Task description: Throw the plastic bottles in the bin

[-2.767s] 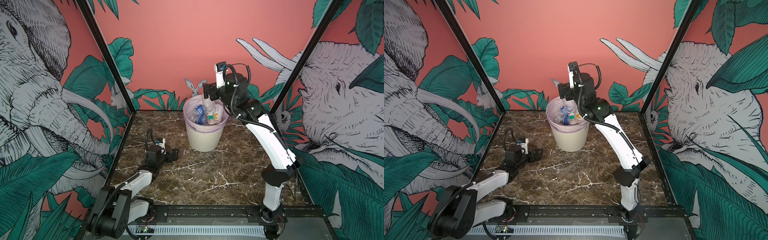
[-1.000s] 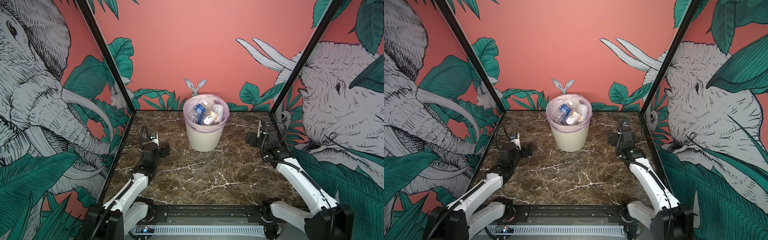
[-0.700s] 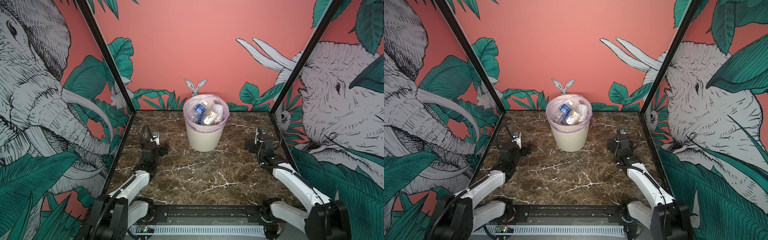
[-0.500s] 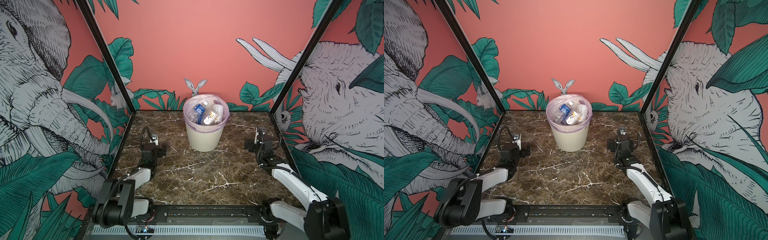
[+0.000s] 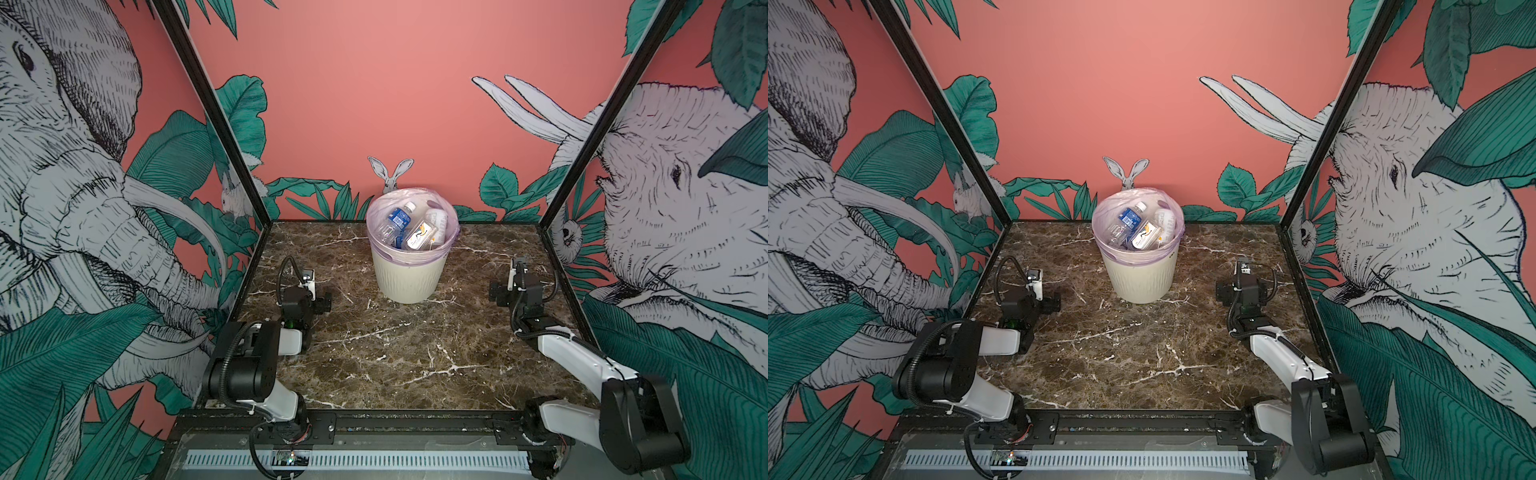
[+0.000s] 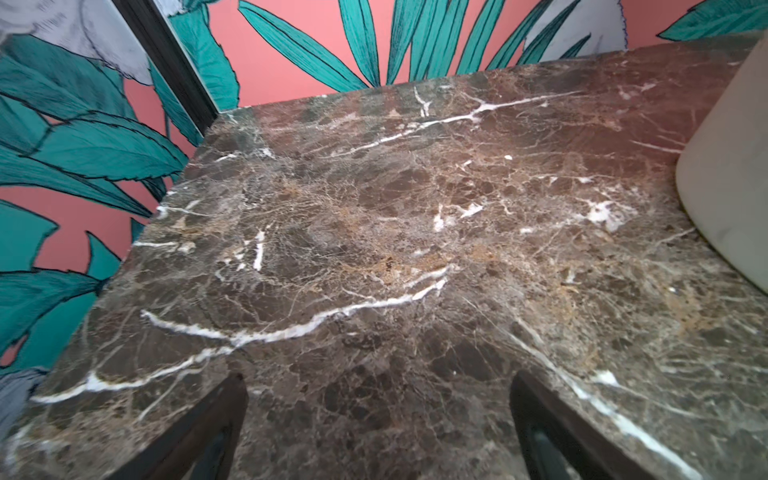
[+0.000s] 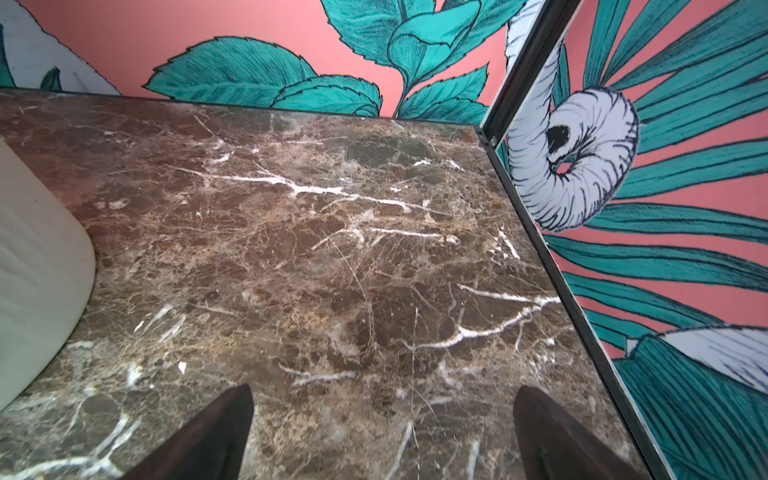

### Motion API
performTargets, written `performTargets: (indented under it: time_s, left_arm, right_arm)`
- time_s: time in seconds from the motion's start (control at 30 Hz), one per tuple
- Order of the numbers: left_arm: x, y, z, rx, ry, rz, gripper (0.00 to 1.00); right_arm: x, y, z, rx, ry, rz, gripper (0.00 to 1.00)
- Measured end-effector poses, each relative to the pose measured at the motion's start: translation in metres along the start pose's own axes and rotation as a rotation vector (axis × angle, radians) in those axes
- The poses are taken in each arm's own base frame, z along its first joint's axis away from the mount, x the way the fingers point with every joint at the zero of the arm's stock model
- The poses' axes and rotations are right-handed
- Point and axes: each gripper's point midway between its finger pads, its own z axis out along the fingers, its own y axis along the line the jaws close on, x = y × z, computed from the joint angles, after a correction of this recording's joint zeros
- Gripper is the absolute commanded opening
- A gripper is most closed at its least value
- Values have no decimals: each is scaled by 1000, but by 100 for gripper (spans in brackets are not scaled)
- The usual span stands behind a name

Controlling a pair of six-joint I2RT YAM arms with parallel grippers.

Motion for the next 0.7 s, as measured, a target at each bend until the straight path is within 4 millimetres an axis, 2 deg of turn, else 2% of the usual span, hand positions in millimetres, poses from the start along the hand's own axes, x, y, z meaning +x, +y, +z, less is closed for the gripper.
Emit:
performTargets:
  time_s: [0.1,0.3,0.7]
  left_arm:
    - [-3,-2,4,21,-1,-2,100]
    - [-8,-4,5,36,-15,-2,100]
    - [-9,-5,5,41,-17,-2,100]
  right_arm:
    - [4,0,8,-9,-2,-3,100]
    - [27,4,21,-29,45,-43,100]
    - [36,6,41,-41,12,-90,100]
